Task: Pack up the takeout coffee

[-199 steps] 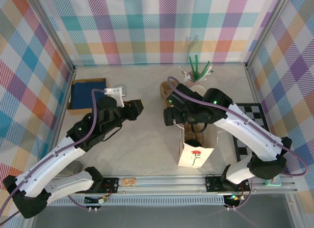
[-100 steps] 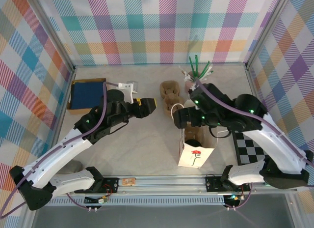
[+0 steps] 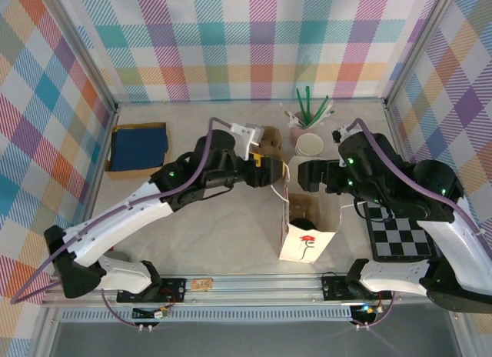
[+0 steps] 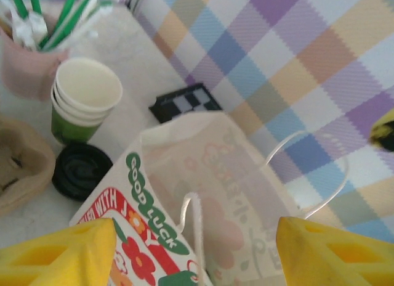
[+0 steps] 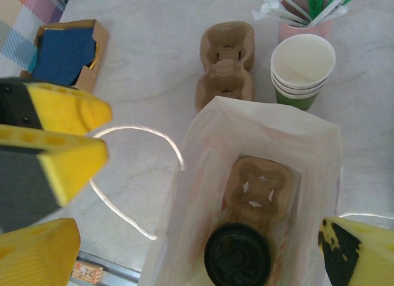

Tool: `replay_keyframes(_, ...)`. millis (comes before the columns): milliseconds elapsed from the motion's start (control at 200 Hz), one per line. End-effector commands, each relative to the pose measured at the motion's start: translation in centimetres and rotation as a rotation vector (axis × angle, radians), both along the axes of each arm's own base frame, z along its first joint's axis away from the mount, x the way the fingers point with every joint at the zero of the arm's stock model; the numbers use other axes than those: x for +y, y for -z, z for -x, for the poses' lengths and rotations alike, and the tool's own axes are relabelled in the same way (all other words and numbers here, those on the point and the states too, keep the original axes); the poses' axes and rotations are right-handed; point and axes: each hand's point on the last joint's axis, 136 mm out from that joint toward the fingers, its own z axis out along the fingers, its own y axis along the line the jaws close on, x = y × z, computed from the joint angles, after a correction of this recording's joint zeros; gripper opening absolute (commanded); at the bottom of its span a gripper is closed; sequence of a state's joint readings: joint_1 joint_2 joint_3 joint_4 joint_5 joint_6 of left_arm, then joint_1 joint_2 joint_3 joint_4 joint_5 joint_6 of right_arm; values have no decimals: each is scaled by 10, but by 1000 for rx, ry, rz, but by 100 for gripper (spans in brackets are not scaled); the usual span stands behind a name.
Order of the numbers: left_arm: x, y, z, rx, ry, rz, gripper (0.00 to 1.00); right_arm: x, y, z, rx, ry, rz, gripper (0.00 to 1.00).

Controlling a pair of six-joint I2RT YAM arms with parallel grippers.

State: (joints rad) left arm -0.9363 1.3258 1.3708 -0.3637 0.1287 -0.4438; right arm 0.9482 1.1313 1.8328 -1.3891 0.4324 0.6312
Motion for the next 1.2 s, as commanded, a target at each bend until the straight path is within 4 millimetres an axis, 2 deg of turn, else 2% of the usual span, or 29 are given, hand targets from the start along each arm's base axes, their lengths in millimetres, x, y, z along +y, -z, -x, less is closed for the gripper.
replay_keyframes(0,2,3,7,-20,19,-58,65,-12,6,1,6,38,20,99)
replay_keyframes(225,-8,13,6,12,27,-63,36,-18,6,0,-6,52,21,99)
replay_keyframes(460,3,5,0,-15,-47,-41,0,-23,7,-2,-21,68,18,99)
replay_keyframes(685,13,-3,-4,-36,-91,-39,0,-26,8,-5,-25,78,26,99)
replay_keyframes(911,41,-19,-11,-80,-172,-53,0,-24,16,-9,-7,82,37,99)
replay_keyframes(1196,72,-18,-20,-88,-242,-70,0,-20,22,-11,13,72,38,99)
